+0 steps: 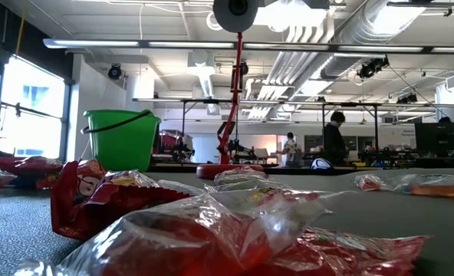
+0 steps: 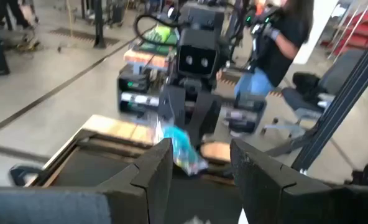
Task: Sort candy
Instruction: Put the blue gummy into the green bucket
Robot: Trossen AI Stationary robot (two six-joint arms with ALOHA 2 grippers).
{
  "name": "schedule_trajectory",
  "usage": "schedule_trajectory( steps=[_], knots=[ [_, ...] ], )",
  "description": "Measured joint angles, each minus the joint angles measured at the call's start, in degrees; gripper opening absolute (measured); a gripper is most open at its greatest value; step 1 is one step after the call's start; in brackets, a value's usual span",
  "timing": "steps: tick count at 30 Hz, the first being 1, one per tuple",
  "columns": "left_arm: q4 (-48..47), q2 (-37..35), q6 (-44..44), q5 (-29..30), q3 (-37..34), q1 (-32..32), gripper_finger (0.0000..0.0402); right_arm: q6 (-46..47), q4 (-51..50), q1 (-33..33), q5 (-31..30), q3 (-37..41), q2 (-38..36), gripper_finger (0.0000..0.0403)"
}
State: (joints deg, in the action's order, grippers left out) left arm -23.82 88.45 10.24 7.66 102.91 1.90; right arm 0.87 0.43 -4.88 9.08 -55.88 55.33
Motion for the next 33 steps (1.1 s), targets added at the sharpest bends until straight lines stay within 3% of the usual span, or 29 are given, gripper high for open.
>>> schedule_trajectory(
  steps=[14, 23, 29, 33],
  knots=[
    [8.51, 6.56, 3.19, 0.13, 0.00, 0.47, 0.0149, -18.87, 2.02, 5.44, 0.00, 0.00, 0.02, 0.0000],
    [9.12, 6.64, 3.19, -0.24, 0.01, 0.47, 0.0155, -25.66, 1.99, 5.52, -0.26, 0.00, 0.02, 0.0000],
    [10.15, 6.64, 3.13, -2.95, 0.00, 0.45, 0.0177, -26.87, 0.11, 5.52, -5.83, 0.00, 0.02, 0.0000],
    [10.10, 6.64, 3.08, -2.99, 0.00, -0.07, 0.0194, -26.89, -0.34, 5.52, -6.08, 0.00, 0.02, 0.0000]
  ],
)
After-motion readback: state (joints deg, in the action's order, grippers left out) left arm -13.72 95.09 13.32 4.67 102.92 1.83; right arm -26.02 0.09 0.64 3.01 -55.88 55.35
